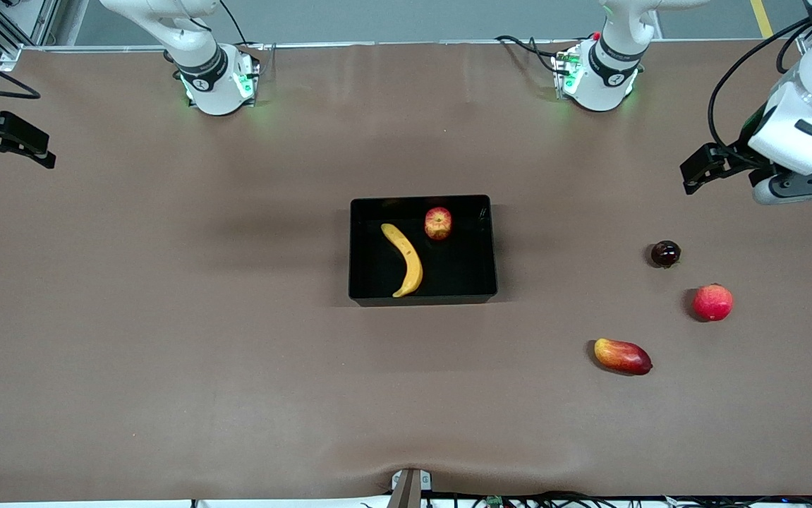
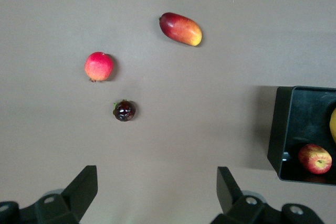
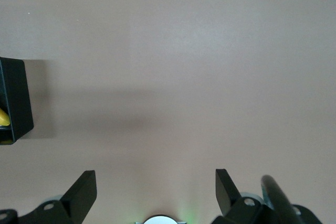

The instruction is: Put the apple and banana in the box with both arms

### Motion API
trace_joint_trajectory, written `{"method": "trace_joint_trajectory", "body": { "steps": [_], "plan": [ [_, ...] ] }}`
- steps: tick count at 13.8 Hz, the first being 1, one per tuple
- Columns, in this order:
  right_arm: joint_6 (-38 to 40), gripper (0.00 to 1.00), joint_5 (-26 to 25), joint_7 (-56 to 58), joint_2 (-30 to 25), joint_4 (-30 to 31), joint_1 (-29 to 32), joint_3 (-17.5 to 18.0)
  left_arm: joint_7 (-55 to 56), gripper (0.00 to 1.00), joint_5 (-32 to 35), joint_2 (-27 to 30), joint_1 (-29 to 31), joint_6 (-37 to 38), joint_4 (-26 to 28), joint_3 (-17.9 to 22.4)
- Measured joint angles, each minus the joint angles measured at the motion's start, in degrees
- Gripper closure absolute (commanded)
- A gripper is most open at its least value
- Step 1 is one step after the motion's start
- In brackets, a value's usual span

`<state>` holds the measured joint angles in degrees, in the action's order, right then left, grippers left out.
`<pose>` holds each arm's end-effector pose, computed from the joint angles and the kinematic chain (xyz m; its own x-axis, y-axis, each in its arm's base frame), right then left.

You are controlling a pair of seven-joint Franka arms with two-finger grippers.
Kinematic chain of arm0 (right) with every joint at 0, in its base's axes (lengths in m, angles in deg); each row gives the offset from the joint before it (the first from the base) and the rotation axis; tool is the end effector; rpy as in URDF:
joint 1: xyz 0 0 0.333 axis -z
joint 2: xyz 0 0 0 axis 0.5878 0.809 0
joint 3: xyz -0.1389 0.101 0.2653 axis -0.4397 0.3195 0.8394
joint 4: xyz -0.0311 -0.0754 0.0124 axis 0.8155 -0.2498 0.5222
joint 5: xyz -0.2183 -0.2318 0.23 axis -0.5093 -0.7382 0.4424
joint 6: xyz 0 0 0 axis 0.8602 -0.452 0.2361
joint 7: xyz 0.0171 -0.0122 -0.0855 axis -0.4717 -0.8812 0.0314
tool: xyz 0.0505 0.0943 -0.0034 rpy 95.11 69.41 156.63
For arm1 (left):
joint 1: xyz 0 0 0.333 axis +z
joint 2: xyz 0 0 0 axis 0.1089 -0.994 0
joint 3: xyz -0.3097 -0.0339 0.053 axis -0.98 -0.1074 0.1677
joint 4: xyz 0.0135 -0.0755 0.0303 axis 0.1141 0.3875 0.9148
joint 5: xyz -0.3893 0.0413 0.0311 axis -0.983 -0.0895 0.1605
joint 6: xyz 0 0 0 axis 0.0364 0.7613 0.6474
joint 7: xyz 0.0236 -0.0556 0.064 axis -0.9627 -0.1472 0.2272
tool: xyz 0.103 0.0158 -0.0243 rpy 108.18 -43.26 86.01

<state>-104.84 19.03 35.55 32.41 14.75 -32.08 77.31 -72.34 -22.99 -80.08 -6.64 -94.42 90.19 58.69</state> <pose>0.5324 -0.0073 0.6650 0.9980 0.0109 -0.0627 0.0123 -0.9997 0.0219 0.5452 -0.0869 0.6337 0.9962 0.0838 0.0248 0.0853 -0.9942 -0.0658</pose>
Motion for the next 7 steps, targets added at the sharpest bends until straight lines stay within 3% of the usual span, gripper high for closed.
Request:
{"method": "trace_joint_trajectory", "body": {
  "steps": [7],
  "plan": [
    [0.0, 0.00, 0.0, 0.0, 0.0, 0.0, 0.0, 0.0, 0.0, 0.00, 0.0, 0.1, 0.1, 0.1, -1.9, 0.1]
  ]
}}
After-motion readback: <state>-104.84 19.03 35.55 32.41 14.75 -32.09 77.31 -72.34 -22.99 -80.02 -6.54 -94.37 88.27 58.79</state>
